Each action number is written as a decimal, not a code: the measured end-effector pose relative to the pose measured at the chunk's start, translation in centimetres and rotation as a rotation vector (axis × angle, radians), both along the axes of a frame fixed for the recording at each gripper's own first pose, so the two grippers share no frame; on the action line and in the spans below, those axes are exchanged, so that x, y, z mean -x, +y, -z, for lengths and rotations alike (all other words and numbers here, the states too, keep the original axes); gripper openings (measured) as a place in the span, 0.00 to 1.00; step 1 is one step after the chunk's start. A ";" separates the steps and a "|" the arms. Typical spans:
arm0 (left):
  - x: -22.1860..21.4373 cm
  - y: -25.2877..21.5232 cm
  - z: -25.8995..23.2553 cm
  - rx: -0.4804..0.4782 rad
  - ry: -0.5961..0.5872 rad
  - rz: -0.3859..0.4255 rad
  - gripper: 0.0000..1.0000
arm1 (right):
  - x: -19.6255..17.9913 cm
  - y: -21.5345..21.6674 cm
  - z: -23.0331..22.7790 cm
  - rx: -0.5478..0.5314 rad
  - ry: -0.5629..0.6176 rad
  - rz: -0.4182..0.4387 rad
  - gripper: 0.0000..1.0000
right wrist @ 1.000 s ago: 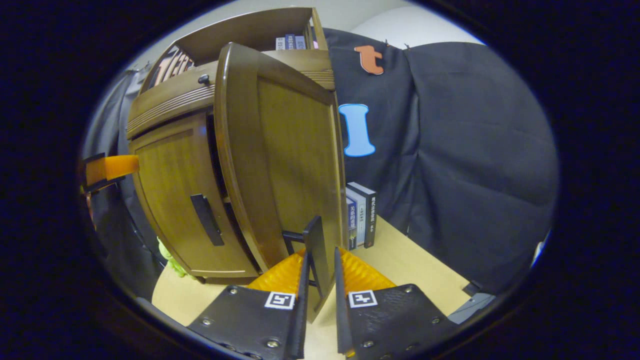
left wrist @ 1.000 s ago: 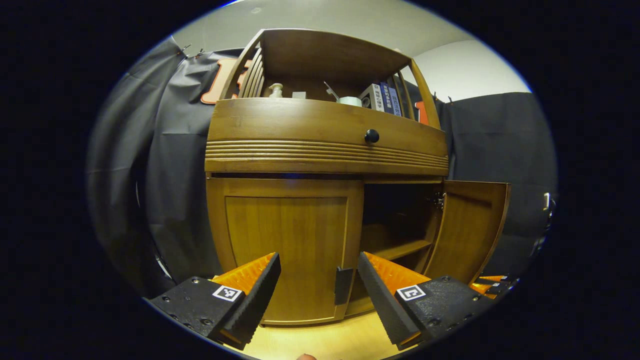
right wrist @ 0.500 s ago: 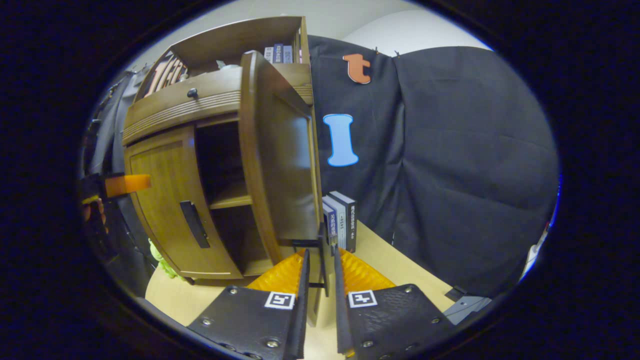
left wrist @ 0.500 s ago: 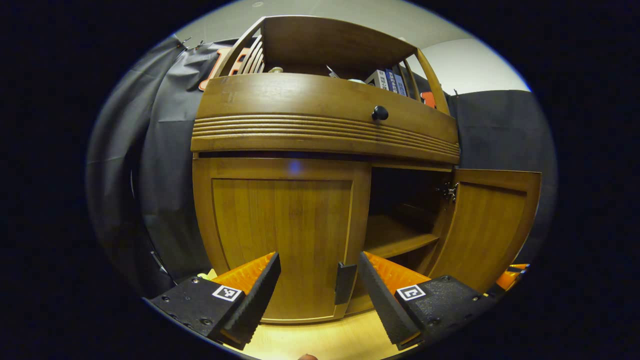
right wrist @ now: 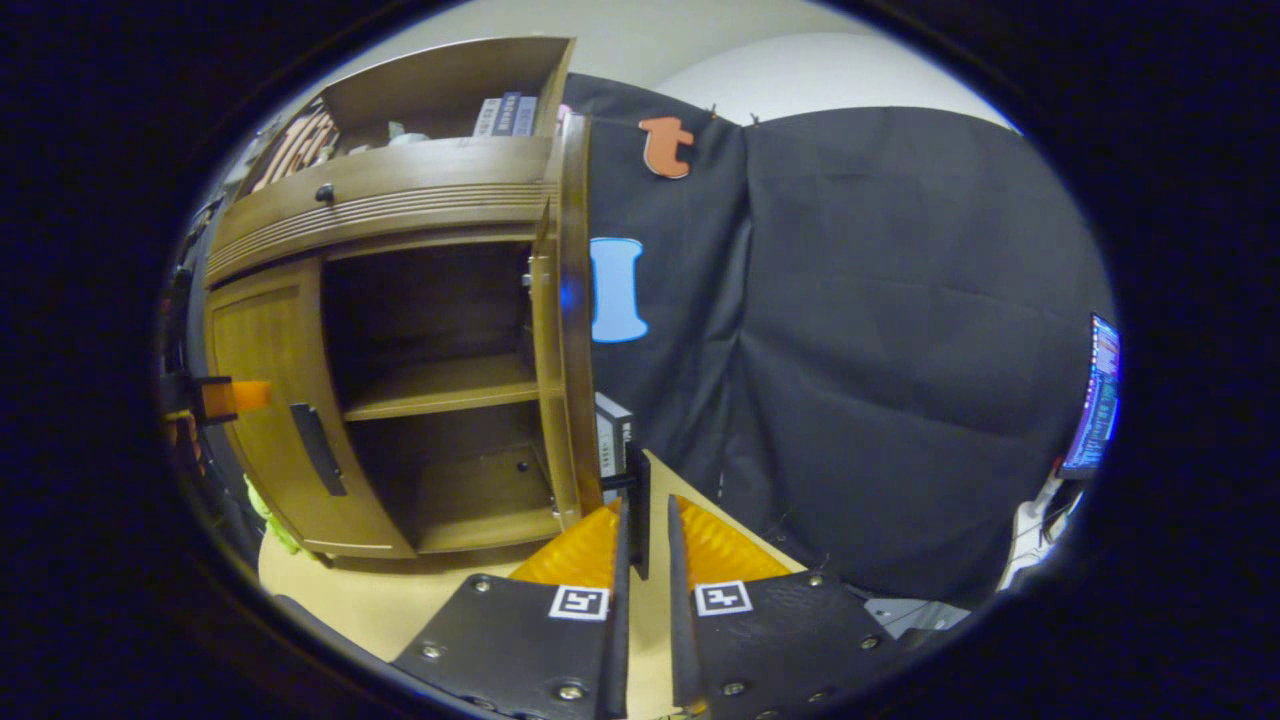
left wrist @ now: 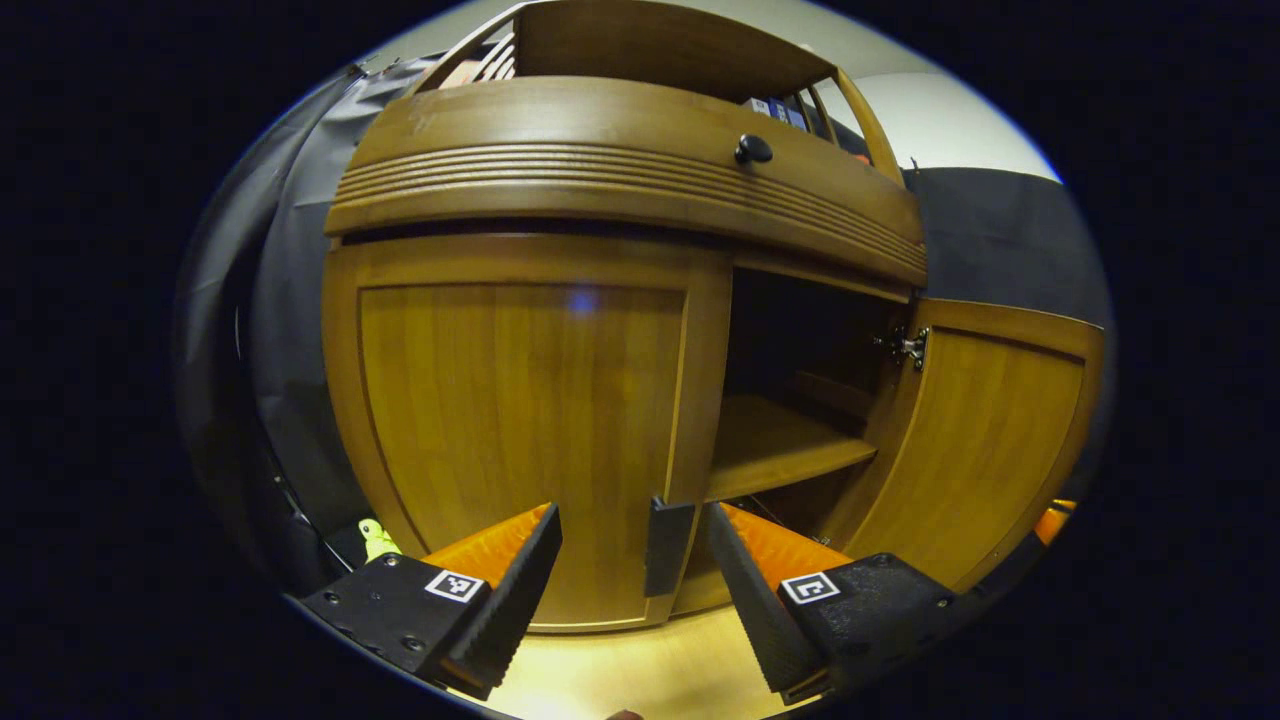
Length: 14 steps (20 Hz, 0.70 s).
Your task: Open the right door of the double-door shoe cabinet with the right hand, and open the left door with the left hand.
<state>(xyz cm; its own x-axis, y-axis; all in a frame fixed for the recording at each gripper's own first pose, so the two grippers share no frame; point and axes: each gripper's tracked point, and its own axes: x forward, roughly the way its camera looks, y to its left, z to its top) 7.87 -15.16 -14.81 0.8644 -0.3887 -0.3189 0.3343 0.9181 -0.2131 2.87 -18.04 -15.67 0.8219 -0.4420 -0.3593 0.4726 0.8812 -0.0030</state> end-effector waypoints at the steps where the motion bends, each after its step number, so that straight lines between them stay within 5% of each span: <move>1: -0.1 -0.4 0.5 -0.004 0.015 0.005 0.92 | 0.5 -0.8 0.0 0.005 -0.001 0.018 0.17; 4: -0.5 -1.1 2.2 -0.019 0.051 0.006 0.87 | 0.1 0.2 -0.1 -0.066 -0.022 -0.009 0.19; 14: -1.8 -2.7 3.6 -0.034 0.078 0.030 0.83 | 1.5 0.2 -1.8 0.008 -0.004 -0.014 0.19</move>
